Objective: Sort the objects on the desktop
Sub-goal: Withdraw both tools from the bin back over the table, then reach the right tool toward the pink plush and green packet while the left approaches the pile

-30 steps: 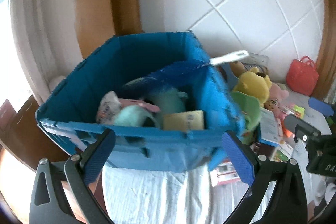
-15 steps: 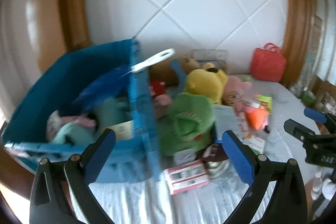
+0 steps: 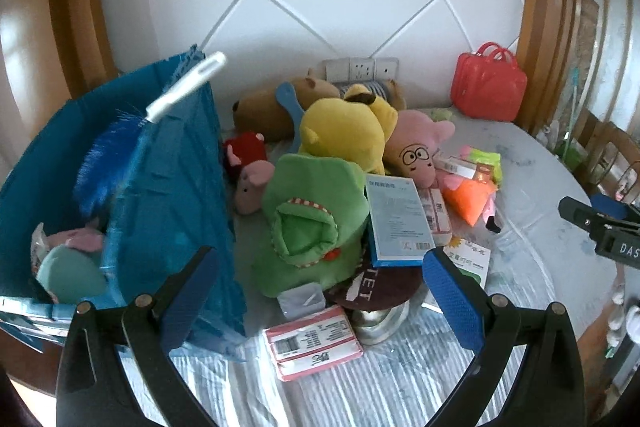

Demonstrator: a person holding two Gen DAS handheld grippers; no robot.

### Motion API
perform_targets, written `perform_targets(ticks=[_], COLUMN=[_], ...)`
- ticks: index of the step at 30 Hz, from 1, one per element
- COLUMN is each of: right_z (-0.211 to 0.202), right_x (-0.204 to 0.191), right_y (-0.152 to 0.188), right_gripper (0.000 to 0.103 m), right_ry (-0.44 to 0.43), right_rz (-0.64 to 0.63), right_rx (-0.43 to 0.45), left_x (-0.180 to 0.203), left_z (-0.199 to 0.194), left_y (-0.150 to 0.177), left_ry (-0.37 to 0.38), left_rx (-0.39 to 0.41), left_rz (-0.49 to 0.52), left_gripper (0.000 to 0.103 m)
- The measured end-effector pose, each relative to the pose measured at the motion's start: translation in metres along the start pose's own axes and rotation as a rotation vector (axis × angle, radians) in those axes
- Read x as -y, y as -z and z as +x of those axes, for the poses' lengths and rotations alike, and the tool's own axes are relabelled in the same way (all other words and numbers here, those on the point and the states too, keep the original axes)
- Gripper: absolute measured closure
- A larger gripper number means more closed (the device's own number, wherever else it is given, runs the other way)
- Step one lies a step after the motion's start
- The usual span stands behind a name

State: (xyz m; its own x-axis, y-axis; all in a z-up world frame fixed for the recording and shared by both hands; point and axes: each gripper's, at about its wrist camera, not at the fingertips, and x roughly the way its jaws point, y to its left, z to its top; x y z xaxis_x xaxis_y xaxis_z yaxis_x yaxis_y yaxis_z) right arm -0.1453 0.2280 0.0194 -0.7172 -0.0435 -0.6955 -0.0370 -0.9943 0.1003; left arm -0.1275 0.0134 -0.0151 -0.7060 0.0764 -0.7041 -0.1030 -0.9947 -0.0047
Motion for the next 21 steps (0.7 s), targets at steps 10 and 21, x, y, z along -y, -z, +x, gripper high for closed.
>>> perform_targets(ticks=[10, 21], right_z=[0.085, 0.14], right_x=[0.114, 0.182], right_y=[-0.038, -0.062], right_gripper=[0.0, 0.003], right_ry=[-0.059, -0.113], right_rz=[-0.12, -0.184], right_rx=[-0.112, -0.184], left_x=[0.078, 0.145], left_z=[0.059, 0.099], left_y=[0.0, -0.008], left_ry=[-0.084, -0.127], left_rx=[-0.099, -0.173], left_rz=[-0.113, -0.157], left_gripper=[0.0, 0.0])
